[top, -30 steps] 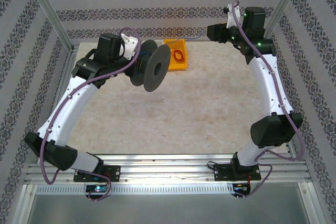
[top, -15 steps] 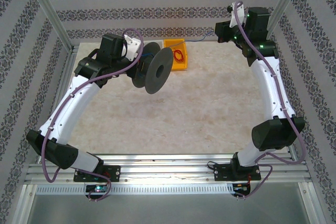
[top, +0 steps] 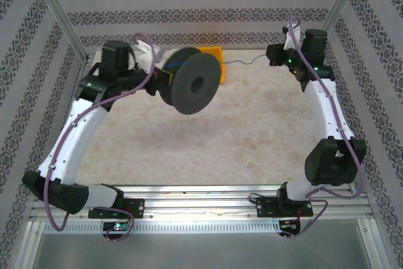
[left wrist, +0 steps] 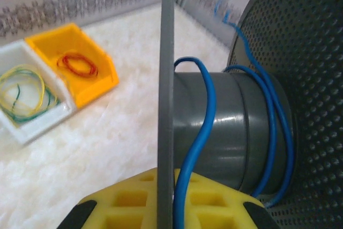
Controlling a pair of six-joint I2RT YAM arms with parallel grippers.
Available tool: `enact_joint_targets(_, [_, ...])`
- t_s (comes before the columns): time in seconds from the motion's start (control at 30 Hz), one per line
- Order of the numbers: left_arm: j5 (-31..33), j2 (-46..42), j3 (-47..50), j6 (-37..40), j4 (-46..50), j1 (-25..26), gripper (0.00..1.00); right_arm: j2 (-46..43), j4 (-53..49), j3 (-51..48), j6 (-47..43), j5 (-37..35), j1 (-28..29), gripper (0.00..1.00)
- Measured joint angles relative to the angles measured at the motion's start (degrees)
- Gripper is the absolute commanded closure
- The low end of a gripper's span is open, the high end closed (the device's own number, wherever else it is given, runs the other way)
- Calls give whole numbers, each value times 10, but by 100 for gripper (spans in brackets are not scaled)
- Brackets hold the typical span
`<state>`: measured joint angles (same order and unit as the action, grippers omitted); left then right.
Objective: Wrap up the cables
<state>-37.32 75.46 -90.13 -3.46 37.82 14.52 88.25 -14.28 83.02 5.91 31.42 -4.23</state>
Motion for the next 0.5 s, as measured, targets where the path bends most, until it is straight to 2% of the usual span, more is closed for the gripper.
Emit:
enact_joint_targets(0.1, [-48, -24, 18, -65, -85, -53, 100, -16, 40, -63, 16, 11, 2, 100])
enact_joint_targets(0.17, [-66, -26, 23, -106, -137, -70, 100, -35, 73, -109, 30, 12, 8, 100])
enact_joint_targets(0.3, [-110, -9, 36, -201, -245, -76, 100, -78, 135, -189, 53, -4, 40, 100])
enact_joint_targets(0.5, [-132, 38, 46, -336, -388, -83, 100, -110, 191, -248, 62, -88, 106, 100])
